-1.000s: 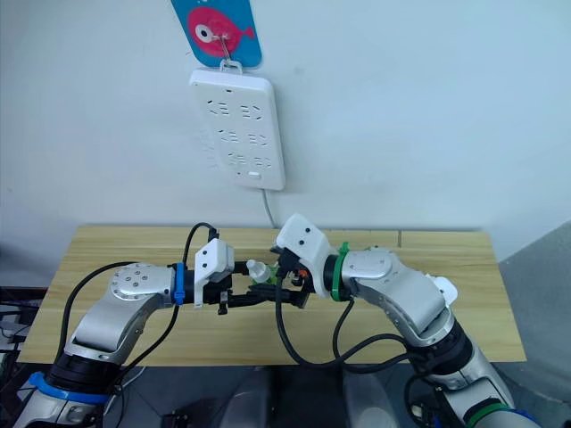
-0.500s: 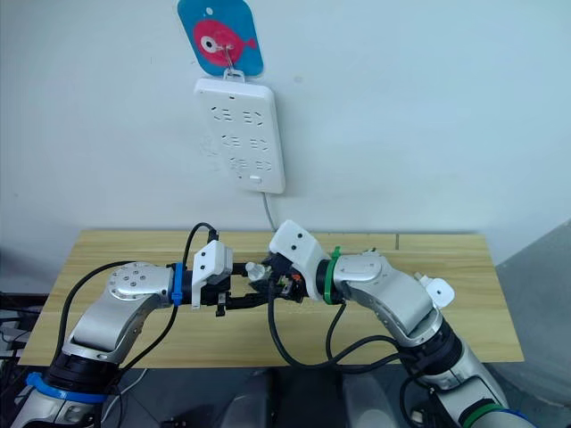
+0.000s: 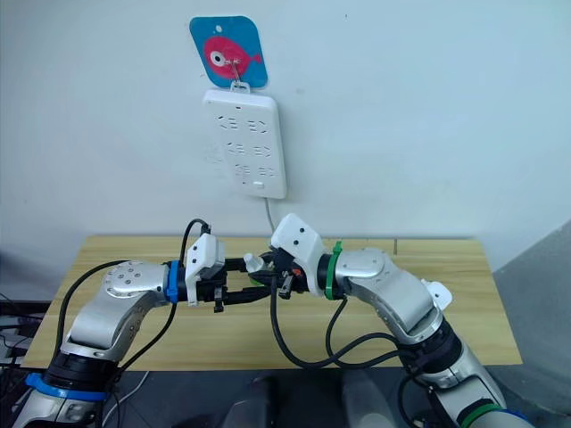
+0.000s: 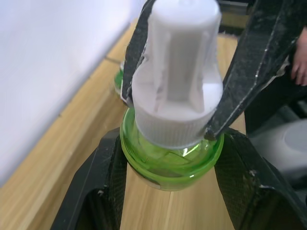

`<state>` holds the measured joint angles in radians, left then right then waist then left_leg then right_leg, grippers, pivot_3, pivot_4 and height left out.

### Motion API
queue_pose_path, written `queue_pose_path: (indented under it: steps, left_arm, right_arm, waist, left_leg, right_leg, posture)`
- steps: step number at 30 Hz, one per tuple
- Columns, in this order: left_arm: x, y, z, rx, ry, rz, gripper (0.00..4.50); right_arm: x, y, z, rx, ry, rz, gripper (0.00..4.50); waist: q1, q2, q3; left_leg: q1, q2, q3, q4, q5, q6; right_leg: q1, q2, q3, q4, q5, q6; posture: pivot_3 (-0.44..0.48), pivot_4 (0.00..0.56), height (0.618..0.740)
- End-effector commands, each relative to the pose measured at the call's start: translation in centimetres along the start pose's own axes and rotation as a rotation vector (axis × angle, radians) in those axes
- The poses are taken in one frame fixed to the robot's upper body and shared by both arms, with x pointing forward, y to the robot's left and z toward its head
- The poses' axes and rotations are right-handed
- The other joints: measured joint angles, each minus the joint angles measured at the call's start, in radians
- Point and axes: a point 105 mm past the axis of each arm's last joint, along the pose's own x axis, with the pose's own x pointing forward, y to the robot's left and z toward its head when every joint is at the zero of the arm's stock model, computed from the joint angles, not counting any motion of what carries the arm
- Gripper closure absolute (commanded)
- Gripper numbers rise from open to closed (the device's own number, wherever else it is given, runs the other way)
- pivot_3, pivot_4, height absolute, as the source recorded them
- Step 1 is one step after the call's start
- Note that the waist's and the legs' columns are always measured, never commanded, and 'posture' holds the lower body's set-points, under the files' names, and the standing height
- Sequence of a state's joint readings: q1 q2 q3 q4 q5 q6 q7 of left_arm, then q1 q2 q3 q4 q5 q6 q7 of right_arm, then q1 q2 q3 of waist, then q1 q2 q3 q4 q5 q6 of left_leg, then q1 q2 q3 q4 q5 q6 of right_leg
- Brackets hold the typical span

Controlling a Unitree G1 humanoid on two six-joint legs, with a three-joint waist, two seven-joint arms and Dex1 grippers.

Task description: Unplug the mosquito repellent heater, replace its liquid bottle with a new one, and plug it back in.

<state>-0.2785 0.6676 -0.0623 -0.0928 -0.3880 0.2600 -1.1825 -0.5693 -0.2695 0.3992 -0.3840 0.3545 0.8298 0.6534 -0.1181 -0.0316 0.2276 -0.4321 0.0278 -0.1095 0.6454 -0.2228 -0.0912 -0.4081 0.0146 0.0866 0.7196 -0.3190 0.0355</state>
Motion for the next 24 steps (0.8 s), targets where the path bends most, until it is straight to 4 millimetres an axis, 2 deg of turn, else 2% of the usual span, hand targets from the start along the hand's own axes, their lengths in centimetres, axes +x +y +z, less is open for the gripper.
queue_pose_path:
  steps: [1,2,6,10,15,24]
  left_arm:
    - [-0.4,1.0,1.1,0.026,-0.034,0.044,0.99]
    - [-0.5,1.1,1.2,0.01,-0.042,0.041,0.66]
    - [-0.5,1.2,2.7,-0.088,-0.095,0.011,0.65]
    - [-0.2,1.2,5.0,-0.196,-0.16,-0.049,0.65]
    - [-0.5,0.7,6.3,-0.231,-0.162,-0.126,0.65]
    - [-0.1,-0.2,6.0,-0.159,-0.076,-0.208,0.65]
  right_arm:
    - [-1.1,-0.4,2.3,-0.013,-0.112,-0.005,3.41]
    - [-1.3,-0.5,2.6,-0.004,-0.129,-0.006,3.41]
    - [-2.1,-0.6,3.5,0.04,-0.19,0.004,3.41]
    - [-2.6,-0.3,4.1,0.076,-0.228,0.043,3.41]
    - [-3.0,0.3,4.1,0.094,-0.229,0.092,3.41]
    - [-3.3,0.4,4.4,0.104,-0.231,0.122,3.41]
  waist:
    - [-0.001,0.0,-0.005]
    - [-0.002,0.0,-0.007]
    - [-0.012,0.0,-0.015]
    - [-0.026,0.0,-0.024]
    - [-0.048,0.0,-0.035]
    - [-0.054,0.001,-0.037]
  left_leg:
    - [0.0,0.0,0.0,0.0,0.0,0.0]
    - [0.0,0.0,0.0,0.0,0.0,0.0]
    - [0.001,0.0,0.0,0.0,0.0,0.001]
    - [0.001,-0.001,-0.002,0.001,0.0,0.001]
    - [0.002,0.0,-0.002,0.001,0.001,0.0]
    - [0.008,-0.001,0.0,0.001,0.003,0.001]
  right_leg:
    - [0.0,0.0,0.0,0.0,0.0,0.0]
    - [0.0,0.0,0.0,0.0,0.0,0.0]
    - [0.001,0.0,0.0,0.0,0.0,0.0]
    - [0.002,0.001,-0.001,0.001,0.0,0.0]
    - [0.002,0.001,-0.001,0.002,0.0,0.0]
    - [0.003,0.002,0.001,0.011,0.0,0.0]
  posture:
    - [-0.137,0.115,0.71]
    - [-0.137,0.115,0.71]
    - [-0.141,0.109,0.71]
    - [-0.145,0.095,0.71]
    - [-0.148,0.089,0.71]
    - [-0.15,0.087,0.71]
